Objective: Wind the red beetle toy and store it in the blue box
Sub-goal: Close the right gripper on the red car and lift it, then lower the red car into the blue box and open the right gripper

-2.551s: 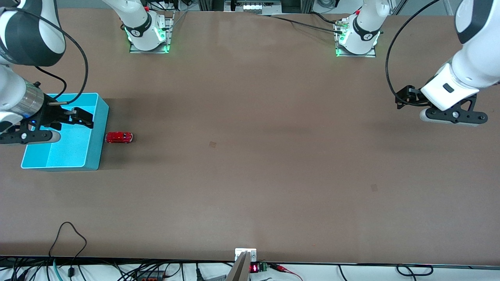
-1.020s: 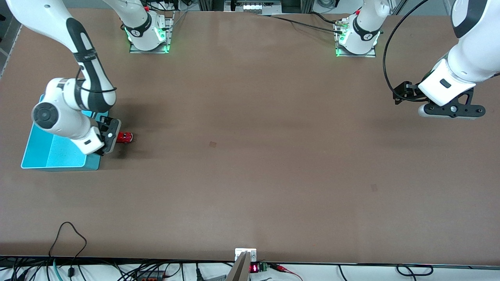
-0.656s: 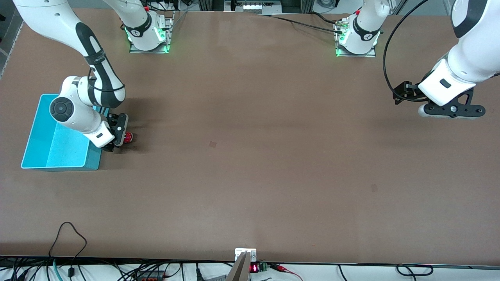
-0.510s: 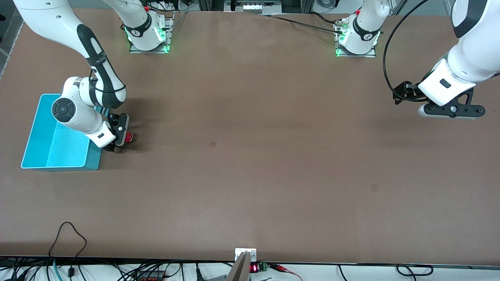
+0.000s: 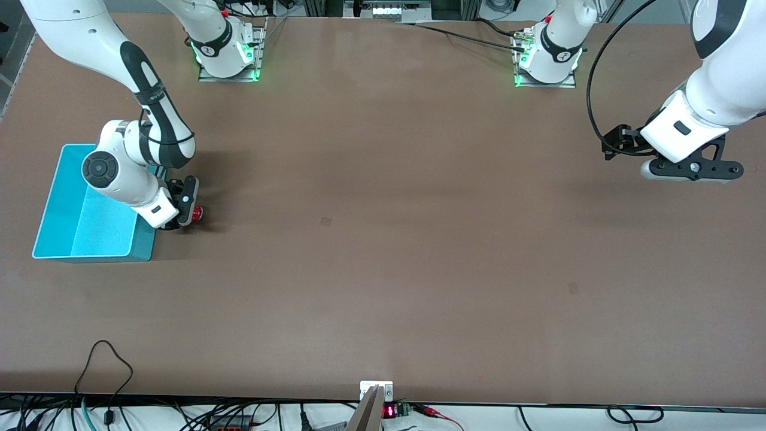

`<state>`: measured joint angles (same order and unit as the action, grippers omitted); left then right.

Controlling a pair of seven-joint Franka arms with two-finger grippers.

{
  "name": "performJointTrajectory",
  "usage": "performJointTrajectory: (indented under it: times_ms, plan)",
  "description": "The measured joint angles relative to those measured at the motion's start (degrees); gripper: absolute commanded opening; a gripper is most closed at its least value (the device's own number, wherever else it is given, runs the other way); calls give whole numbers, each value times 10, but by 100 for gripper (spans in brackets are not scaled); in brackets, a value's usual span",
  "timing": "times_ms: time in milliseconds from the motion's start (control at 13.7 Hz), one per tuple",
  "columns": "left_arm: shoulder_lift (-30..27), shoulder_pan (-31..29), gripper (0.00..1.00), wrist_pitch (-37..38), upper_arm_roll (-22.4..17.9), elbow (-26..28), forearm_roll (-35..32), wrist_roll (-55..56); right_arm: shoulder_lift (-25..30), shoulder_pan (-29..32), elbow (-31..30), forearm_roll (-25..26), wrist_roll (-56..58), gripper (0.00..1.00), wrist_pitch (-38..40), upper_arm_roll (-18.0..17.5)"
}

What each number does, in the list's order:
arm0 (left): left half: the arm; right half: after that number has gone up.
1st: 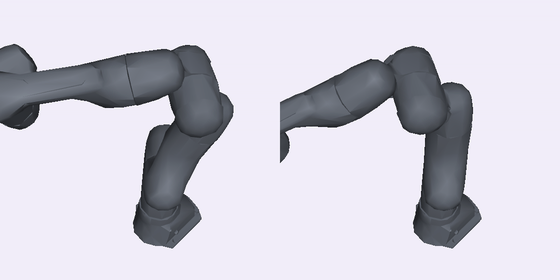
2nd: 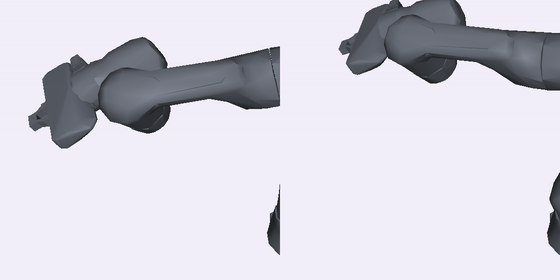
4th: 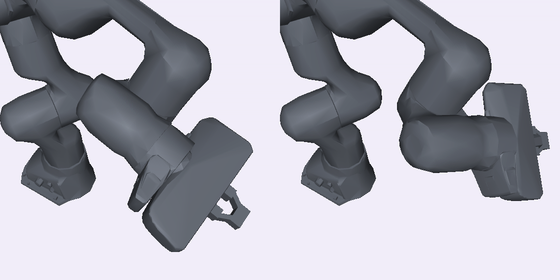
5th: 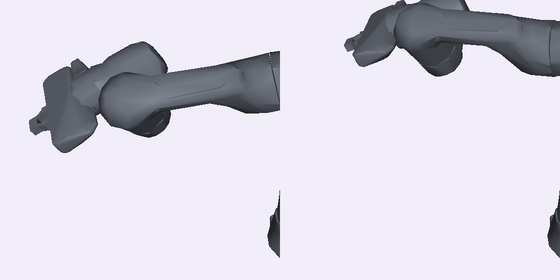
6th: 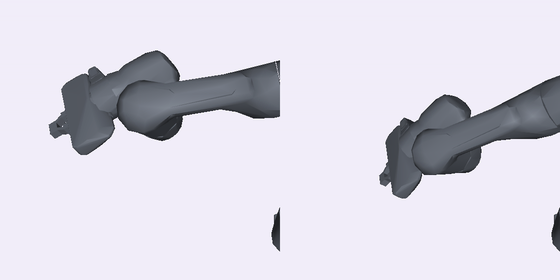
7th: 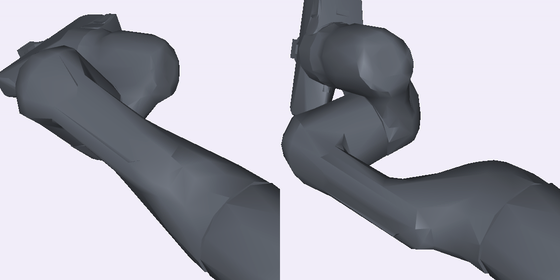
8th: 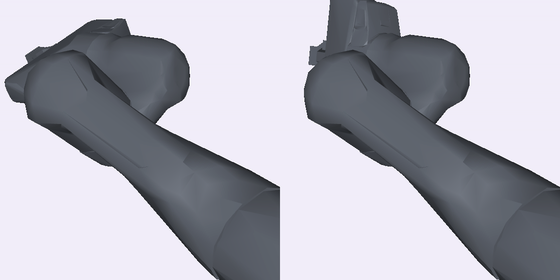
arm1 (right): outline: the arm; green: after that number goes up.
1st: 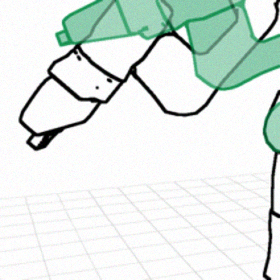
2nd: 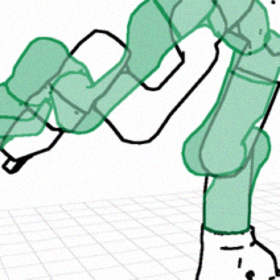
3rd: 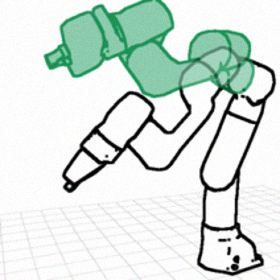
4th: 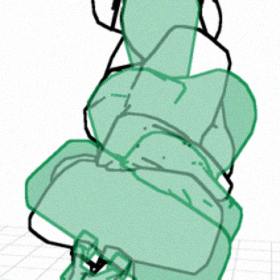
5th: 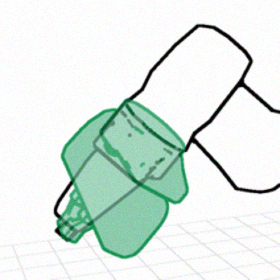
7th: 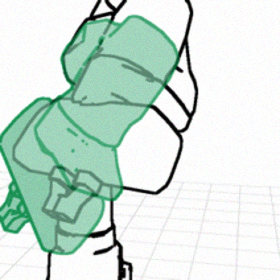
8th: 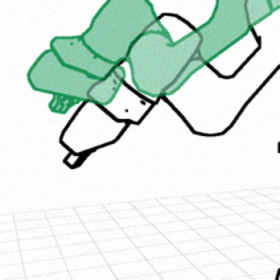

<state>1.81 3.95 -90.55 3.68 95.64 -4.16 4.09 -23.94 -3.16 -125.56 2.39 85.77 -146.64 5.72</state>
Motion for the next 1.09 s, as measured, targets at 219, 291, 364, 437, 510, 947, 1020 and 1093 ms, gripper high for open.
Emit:
performJointTrajectory:
  times_ms: [219,291,364,437,510,947,1020,1093]
  plan:
    - [0,0,100,0,0,0,0,0,27,-25,18,-3,-54,11,-4,-6]
    - [0,0,100,0,0,0,0,0,41,-42,27,-4,-97,11,-4,-6]
    - [0,0,100,0,0,0,0,0,55,-56,36,-7,-151,11,-3,-7]
    - [0,0,100,0,0,0,0,0,70,-66,45,-10,-212,11,-3,-7]
    - [0,0,100,0,0,0,0,0,84,-71,54,-14,-270,11,-3,-7]
    - [0,0,100,0,0,0,0,0,116,11,76,-33,-530,2,25,16]
    - [0,0,100,0,0,0,0,0,114,37,76,-34,-559,2,33,17]
    - [0,0,100,0,0,0,1,0,112,60,75,-35,-588,3,43,18]
